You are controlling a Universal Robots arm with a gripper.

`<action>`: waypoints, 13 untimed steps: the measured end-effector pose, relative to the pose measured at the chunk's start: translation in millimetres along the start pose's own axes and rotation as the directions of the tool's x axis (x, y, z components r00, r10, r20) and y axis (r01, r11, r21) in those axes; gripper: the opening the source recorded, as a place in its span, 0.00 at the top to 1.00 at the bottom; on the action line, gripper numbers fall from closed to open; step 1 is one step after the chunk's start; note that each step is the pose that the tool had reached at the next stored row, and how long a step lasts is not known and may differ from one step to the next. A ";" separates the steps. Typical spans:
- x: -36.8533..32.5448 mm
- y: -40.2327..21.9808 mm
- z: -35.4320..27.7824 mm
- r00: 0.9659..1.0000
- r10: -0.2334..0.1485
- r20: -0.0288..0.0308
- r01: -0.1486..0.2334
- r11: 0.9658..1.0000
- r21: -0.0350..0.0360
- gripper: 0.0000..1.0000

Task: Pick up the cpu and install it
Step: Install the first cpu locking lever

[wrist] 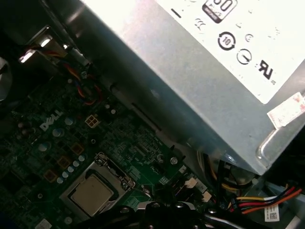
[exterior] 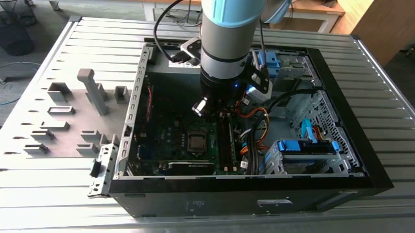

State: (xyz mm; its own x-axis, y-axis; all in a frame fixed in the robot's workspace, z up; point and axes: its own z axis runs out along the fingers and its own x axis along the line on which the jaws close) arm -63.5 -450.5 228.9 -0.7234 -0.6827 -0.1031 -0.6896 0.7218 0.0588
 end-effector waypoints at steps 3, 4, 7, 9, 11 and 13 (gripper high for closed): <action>0.0 0.0 0.0 0.999 -0.043 -0.003 0.043 0.999 -0.005 0.89; 0.0 0.0 0.0 0.998 -0.058 -0.003 0.058 0.998 -0.006 0.89; 0.0 0.0 0.0 0.995 -0.097 -0.005 0.097 0.995 -0.010 0.89; 0.2 -0.2 0.0 0.994 -0.113 -0.006 0.113 0.994 -0.012 0.89; 0.5 -0.4 0.0 0.992 -0.125 -0.007 0.125 0.992 -0.014 0.89; 0.8 -0.8 -0.1 0.991 -0.136 -0.007 0.136 0.991 -0.015 0.89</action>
State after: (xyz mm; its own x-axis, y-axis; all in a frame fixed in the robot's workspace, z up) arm -63.5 -451.6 228.9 -0.6228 -0.7756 -0.1031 -0.7822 0.6203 0.0588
